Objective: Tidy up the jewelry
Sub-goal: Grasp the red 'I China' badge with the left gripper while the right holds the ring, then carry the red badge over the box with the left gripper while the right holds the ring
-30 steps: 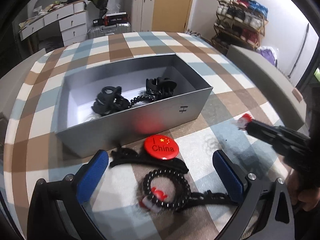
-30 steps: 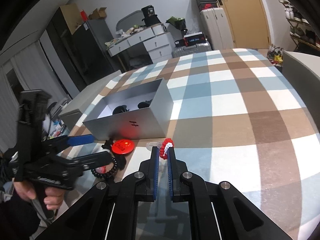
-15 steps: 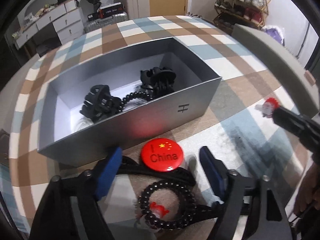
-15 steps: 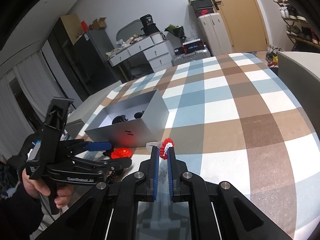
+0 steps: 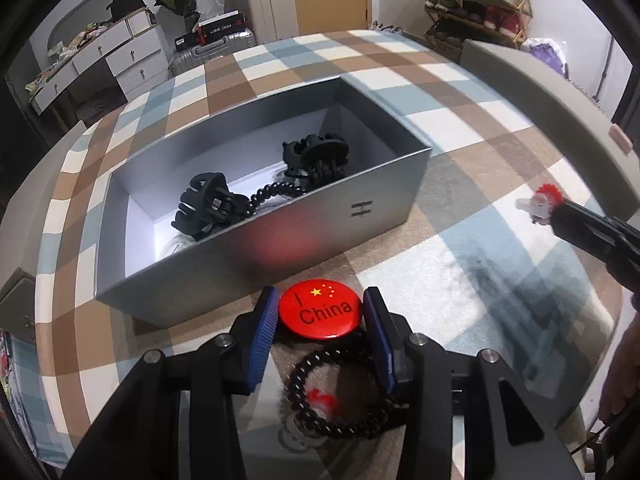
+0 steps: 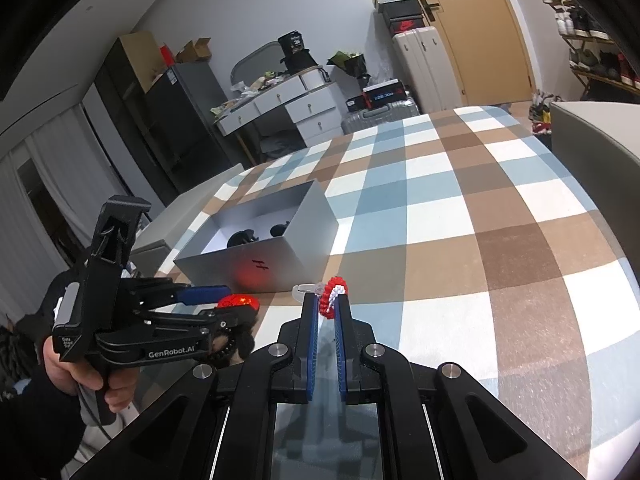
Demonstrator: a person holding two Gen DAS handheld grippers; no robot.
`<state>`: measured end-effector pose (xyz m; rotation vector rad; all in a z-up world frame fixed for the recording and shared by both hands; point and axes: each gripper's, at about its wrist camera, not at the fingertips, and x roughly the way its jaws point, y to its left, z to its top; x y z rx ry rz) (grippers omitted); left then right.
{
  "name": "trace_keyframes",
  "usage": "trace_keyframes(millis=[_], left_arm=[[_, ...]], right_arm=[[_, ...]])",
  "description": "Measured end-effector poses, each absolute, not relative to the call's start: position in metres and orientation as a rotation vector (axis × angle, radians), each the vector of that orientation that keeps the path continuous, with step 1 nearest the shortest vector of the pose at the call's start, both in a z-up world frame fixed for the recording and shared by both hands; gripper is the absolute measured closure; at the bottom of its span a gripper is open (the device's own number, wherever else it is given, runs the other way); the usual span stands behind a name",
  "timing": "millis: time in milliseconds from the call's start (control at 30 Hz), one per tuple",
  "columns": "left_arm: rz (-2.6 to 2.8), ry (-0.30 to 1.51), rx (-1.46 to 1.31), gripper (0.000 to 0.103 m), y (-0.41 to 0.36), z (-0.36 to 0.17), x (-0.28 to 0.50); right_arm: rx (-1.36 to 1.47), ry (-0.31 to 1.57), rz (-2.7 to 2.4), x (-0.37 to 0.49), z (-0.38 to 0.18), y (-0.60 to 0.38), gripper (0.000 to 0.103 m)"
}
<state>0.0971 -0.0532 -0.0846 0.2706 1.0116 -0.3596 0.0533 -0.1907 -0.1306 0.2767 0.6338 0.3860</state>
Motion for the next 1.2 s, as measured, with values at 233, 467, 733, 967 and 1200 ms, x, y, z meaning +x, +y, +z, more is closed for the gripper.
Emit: trace_keyframes(millis=[233, 467, 733, 967, 1200], left_arm=[[-0.374, 0.933, 0.215, 0.066, -0.045, -0.062, 0.077], [-0.332, 0.817, 0.13, 0.066, -0.022, -0.033, 0.063], [-0.223, 0.662, 0.03, 0.066, 0.014, -0.004, 0.071], [-0.221, 0.626, -0.042, 0.066, 0.029, -0.001, 0.093], [-0.201, 0.626, -0.109, 0.066, 0.041, -0.012, 0.11]], right_arm=[[0.27, 0.619, 0.407, 0.049, -0.122, -0.186, 0.096], [0.295, 0.607, 0.44, 0.05, -0.108, -0.178, 0.096], [0.22, 0.559, 0.494, 0.065, -0.074, -0.155, 0.096], [0.172, 0.536, 0.568, 0.102, -0.045, -0.129, 0.096], [0.153, 0.563, 0.606, 0.136, -0.05, -0.107, 0.096]])
